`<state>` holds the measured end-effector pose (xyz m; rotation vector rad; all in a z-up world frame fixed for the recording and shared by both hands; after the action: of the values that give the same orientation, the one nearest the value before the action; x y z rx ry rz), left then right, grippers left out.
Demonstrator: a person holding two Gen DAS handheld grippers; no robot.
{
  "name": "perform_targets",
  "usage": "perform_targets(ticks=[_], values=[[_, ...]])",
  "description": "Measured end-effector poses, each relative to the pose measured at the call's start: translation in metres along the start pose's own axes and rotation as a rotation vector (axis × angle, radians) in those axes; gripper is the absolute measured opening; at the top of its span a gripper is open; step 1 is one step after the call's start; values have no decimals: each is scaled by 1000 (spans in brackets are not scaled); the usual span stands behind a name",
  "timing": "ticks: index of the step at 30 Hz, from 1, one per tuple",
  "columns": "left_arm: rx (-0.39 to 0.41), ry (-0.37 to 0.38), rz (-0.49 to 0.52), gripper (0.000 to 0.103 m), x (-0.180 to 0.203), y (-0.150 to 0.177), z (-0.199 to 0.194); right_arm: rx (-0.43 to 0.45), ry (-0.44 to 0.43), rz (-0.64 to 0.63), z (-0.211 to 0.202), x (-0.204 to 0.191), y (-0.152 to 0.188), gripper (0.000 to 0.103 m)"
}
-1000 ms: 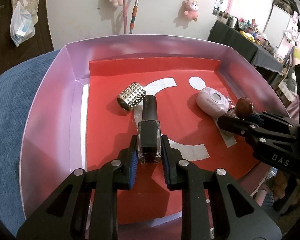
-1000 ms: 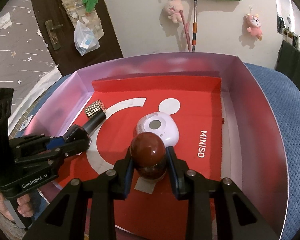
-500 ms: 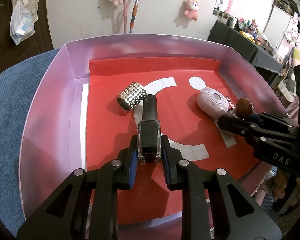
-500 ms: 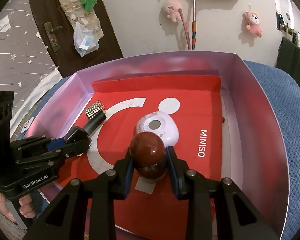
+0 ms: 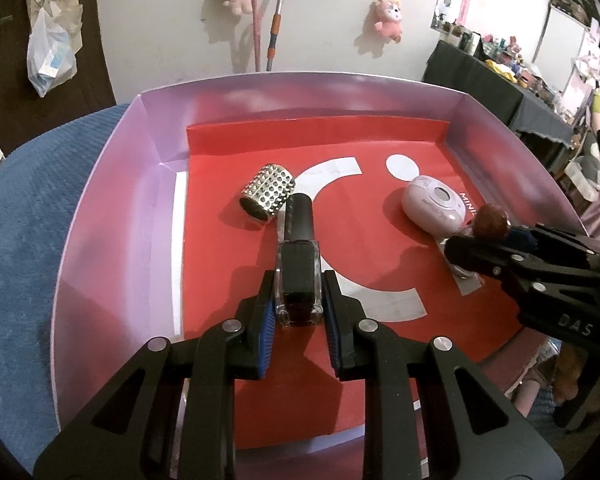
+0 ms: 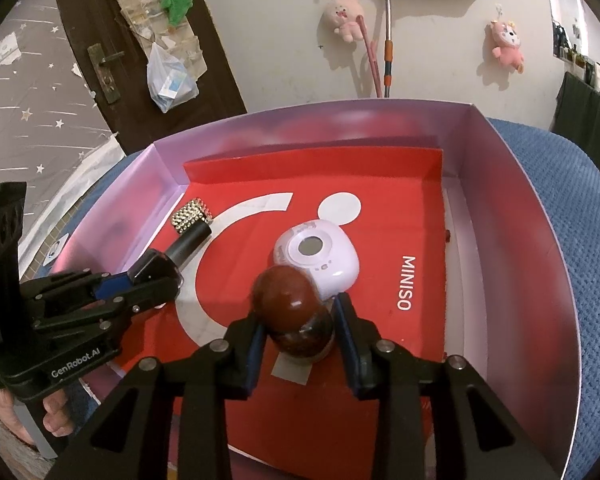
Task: Organize rigid objects
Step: 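Carry the black bottle and red ball-topped bottle into the box with both tools, then open both tools to set both bottles upright on the red paper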
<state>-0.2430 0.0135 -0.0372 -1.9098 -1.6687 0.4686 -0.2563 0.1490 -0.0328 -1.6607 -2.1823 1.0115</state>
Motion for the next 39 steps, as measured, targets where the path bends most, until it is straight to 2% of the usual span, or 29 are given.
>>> perform_targets(ticks=[12,15,16,18,19,21,24,27,33,34,35,36,39], values=[[30,4,-13,21,-2,-2,-14,27,4,-6,-12,-4,0,54],[29,1,-16,24,-3,-2,-16,37,-2,-7,-18,-7,1,56],[31,-2,-16,28,-3,-1,-17,40,-4,-8,-20,-8,1,59],[37,-1,-16,47,-3,-1,-20,48,-5,-12,-24,-10,2,61],[44,13,-16,64,-1,-1,-22,50,-5,-14,-26,-11,2,61],[50,39,-13,65,4,-1,-26,55,-8,-19,-30,-13,4,63],[68,-1,18,67,8,-1,-32,64,-12,-22,-37,-14,5,68],[70,3,22,71,9,0,-36,76,-19,-24,-45,-16,6,69],[88,10,23,77,12,1,-46,107,-27,-39,-62,-22,10,81],[94,1,28,82,12,1,-48,110,-28,-41,-64,-23,11,82],[99,-8,31,93,12,1,-49,113,-31,-44,-66,-24,12,85],[109,-22,33,96,12,1,-53,117,-35,-46,-68,-25,13,88],[123,-23,25,97,9,1,-59,128,-47,-52,-75,-27,15,94]])
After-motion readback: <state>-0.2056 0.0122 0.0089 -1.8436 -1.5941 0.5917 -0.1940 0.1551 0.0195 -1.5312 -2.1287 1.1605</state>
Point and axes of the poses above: each gripper's, at about its wrist camera, not at the fingertips, and z roughly the way its jaws point, x to its right, y to its underside, the point moved 7 cm from there along z, roughly the way its jaws point, and after that the axes turned 1 degree about y, right-handed, at the moved point
